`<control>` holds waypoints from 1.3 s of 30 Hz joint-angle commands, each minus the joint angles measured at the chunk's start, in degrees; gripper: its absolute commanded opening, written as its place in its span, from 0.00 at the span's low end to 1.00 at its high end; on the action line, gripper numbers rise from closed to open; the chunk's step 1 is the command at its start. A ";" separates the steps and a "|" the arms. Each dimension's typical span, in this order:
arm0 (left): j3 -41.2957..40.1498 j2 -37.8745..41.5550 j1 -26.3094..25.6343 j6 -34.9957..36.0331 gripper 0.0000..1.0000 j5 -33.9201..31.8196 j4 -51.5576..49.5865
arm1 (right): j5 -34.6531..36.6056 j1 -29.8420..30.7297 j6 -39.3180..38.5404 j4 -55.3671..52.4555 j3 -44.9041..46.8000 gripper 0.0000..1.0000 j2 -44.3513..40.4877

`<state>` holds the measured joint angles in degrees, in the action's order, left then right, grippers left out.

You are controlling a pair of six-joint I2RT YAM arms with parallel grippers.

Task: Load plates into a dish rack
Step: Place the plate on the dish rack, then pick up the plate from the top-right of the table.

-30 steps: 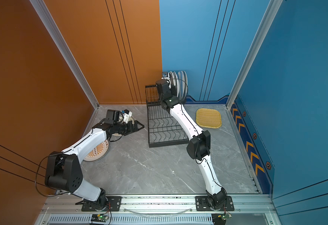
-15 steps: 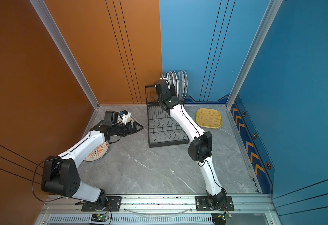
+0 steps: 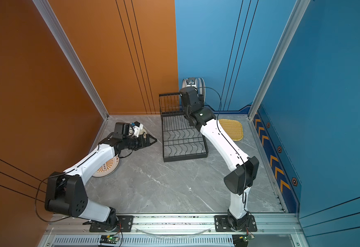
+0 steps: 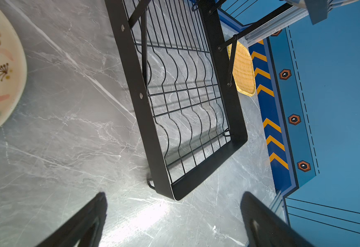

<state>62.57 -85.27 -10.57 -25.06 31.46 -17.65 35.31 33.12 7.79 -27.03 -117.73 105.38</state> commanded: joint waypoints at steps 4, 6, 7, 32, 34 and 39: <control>-0.69 0.03 -0.56 0.08 0.98 -0.60 -0.85 | -6.58 -2.80 7.49 -3.80 10.78 0.63 -10.29; -0.68 -0.07 -0.67 0.01 0.98 -0.68 -0.87 | -7.95 -4.63 9.03 -4.16 14.38 0.64 -13.51; -0.68 -0.02 -0.71 0.04 0.98 -0.70 -0.83 | -8.62 -5.62 9.80 -4.26 17.06 0.64 -14.79; -0.29 -1.87 -6.36 -2.57 0.98 -4.08 0.68 | -45.90 -48.98 30.41 6.05 31.12 0.70 4.07; -0.44 -1.82 -6.72 -2.92 0.98 -4.50 0.85 | -47.18 -50.36 32.04 7.18 30.81 0.70 6.68; -0.66 -1.82 -7.43 -3.70 0.98 -5.47 1.28 | -47.51 -51.79 33.78 7.80 29.15 0.71 11.94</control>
<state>62.57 -86.80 -17.47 -27.92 27.79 -17.41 -10.37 -18.46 38.89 -20.95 -86.52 115.85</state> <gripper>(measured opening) 0.981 0.704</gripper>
